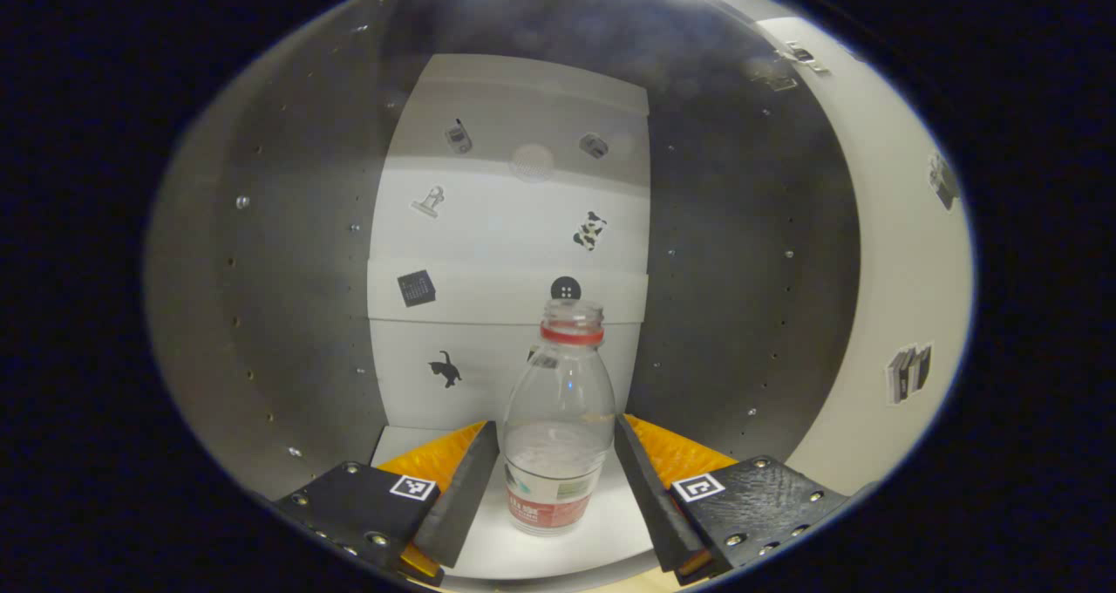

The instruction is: Open the cabinet door with the right hand, grasp the bottle in the cabinet with the left hand and place it on the coaster, then close the cabinet door with the right hand.

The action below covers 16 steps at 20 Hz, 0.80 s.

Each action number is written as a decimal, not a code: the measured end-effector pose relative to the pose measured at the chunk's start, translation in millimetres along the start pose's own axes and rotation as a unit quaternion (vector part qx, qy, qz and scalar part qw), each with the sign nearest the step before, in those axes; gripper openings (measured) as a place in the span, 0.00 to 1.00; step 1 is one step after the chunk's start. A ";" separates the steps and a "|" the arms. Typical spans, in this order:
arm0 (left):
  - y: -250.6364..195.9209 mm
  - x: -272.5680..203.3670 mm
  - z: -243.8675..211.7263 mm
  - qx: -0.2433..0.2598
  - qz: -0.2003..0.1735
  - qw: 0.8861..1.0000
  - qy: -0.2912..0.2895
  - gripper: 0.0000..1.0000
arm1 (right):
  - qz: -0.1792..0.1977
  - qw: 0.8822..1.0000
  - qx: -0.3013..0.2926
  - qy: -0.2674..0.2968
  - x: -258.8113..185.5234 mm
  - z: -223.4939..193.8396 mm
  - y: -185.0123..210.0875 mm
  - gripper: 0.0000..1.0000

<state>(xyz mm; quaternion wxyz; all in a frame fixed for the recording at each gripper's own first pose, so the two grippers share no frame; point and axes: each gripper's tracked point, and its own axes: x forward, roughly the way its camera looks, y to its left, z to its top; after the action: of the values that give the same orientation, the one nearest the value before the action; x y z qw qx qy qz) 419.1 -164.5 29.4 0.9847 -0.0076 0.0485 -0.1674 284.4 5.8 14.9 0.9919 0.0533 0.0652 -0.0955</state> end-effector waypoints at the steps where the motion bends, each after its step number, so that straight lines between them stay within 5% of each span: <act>1: 0.7 1.5 -2.3 -0.003 0.000 1.000 0.001 0.83 | 0.000 1.000 -0.002 0.005 1.7 -3.5 -0.6 0.97; 16: -13.0 11.9 -4.0 -0.009 -0.026 1.000 -0.004 0.76 | 0.004 0.999 -0.002 0.032 8.6 -16.5 -5.8 0.97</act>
<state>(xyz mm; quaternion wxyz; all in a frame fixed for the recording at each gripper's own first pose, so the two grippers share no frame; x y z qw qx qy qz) 425.5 -180.7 24.7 0.9801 -0.0186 0.0458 -0.1921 289.7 0.5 -3.1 0.9897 0.0542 0.0969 -0.0900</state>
